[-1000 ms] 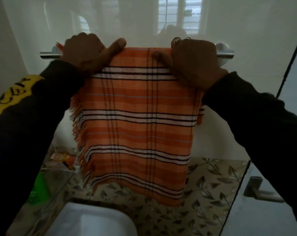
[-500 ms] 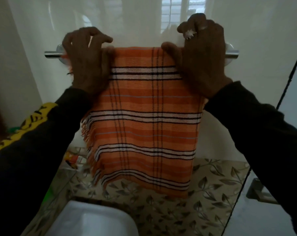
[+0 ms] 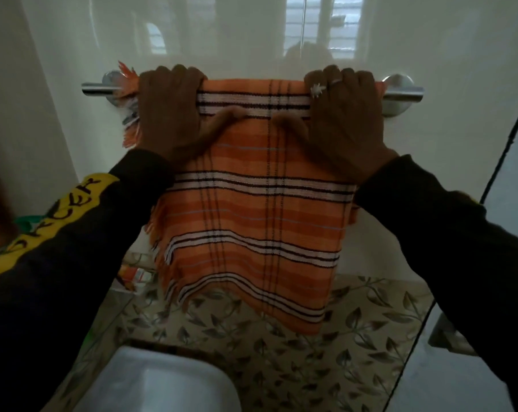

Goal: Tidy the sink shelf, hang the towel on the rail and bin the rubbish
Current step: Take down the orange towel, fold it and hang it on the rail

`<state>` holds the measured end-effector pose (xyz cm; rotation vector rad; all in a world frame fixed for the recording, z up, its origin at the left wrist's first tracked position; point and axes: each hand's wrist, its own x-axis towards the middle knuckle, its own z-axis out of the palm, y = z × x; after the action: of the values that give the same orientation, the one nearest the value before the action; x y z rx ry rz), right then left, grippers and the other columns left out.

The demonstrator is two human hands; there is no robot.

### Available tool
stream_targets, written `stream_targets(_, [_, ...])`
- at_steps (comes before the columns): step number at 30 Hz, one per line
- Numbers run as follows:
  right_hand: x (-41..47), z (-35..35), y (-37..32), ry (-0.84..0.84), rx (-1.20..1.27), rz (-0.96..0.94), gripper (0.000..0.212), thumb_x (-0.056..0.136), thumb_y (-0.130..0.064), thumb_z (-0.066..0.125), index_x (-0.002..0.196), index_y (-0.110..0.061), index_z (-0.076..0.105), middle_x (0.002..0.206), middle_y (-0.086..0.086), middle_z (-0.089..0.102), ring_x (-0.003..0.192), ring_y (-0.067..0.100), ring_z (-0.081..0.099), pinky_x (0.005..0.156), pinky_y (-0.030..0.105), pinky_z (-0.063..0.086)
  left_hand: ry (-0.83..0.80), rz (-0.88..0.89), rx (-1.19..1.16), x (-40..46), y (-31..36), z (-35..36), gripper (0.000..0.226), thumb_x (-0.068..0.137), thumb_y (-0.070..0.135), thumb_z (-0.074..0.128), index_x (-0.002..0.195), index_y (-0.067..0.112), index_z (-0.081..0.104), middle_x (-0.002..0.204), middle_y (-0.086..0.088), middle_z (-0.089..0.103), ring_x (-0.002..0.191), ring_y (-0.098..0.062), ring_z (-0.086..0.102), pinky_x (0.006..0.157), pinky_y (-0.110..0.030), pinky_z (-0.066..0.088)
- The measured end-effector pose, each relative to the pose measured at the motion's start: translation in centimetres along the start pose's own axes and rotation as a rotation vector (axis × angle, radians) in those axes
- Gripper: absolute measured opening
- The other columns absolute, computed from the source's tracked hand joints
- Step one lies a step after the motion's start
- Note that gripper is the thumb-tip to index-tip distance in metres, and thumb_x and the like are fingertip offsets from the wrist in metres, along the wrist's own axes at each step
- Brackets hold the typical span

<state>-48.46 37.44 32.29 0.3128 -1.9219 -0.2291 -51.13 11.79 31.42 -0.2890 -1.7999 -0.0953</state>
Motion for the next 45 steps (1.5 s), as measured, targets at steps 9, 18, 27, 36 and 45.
stream_targets(9, [5.1, -1.6, 1.4, -0.355, 0.106, 0.09, 0.095, 0.082, -0.09, 0.002, 0.074, -0.01, 0.054, 0.065, 0.004, 0.047, 0.056, 0.019, 0.045, 0.069, 0.039, 0.036, -0.492, -0.011, 0.069, 5.7, -1.4, -1.7, 0.104, 0.067, 0.099, 0.01, 0.079, 0.013, 0.068, 0.068, -0.012, 0.062, 0.062, -0.028, 0.055, 0.067, -0.037, 0.044])
stream_targets(18, [1.8, -1.6, 0.2, 0.135, 0.078, 0.174, 0.083, 0.095, -0.075, 0.024, 0.124, -0.006, 0.06, 0.126, 0.018, 0.059, 0.113, 0.035, 0.056, 0.097, 0.046, 0.039, 0.216, 0.054, -0.004, 1.3, -0.7, -0.9, 0.049, 0.099, 0.055, 0.044, 0.097, 0.013, 0.069, 0.104, -0.013, 0.063, 0.104, -0.029, 0.054, 0.095, -0.039, 0.031])
stream_targets(27, [-3.8, -0.1, -1.7, 0.089, 0.106, -0.042, 0.085, 0.097, -0.066, 0.044, 0.147, 0.003, 0.044, 0.153, 0.026, 0.041, 0.146, 0.042, 0.033, 0.124, 0.055, 0.018, 0.073, 0.176, -0.064, -4.6, -0.5, 1.7, 0.09, 0.089, 0.066, 0.048, 0.148, 0.0, 0.03, 0.149, -0.026, 0.031, 0.144, -0.041, 0.02, 0.119, -0.057, 0.011])
stream_targets(36, [-0.6, -0.3, -0.9, 0.03, 0.139, 0.008, 0.084, 0.096, -0.073, 0.027, 0.139, -0.005, 0.051, 0.133, 0.018, 0.056, 0.124, 0.034, 0.051, 0.113, 0.043, 0.028, 0.108, 0.015, -0.073, -1.4, 0.7, 1.2, 0.07, 0.092, 0.071, 0.035, 0.118, 0.009, 0.054, 0.112, -0.016, 0.054, 0.109, -0.029, 0.049, 0.111, -0.048, 0.026])
stream_targets(45, [3.5, -1.1, 0.6, -0.1, 0.079, -0.007, 0.075, 0.096, -0.075, 0.011, 0.082, -0.015, 0.054, 0.071, 0.008, 0.05, 0.07, 0.03, 0.05, 0.071, 0.038, 0.032, -0.163, -0.067, 0.052, 2.7, 0.7, -1.1, 0.088, 0.08, 0.089, 0.022, 0.073, 0.01, 0.059, 0.066, -0.013, 0.057, 0.067, -0.028, 0.055, 0.082, -0.04, 0.042])
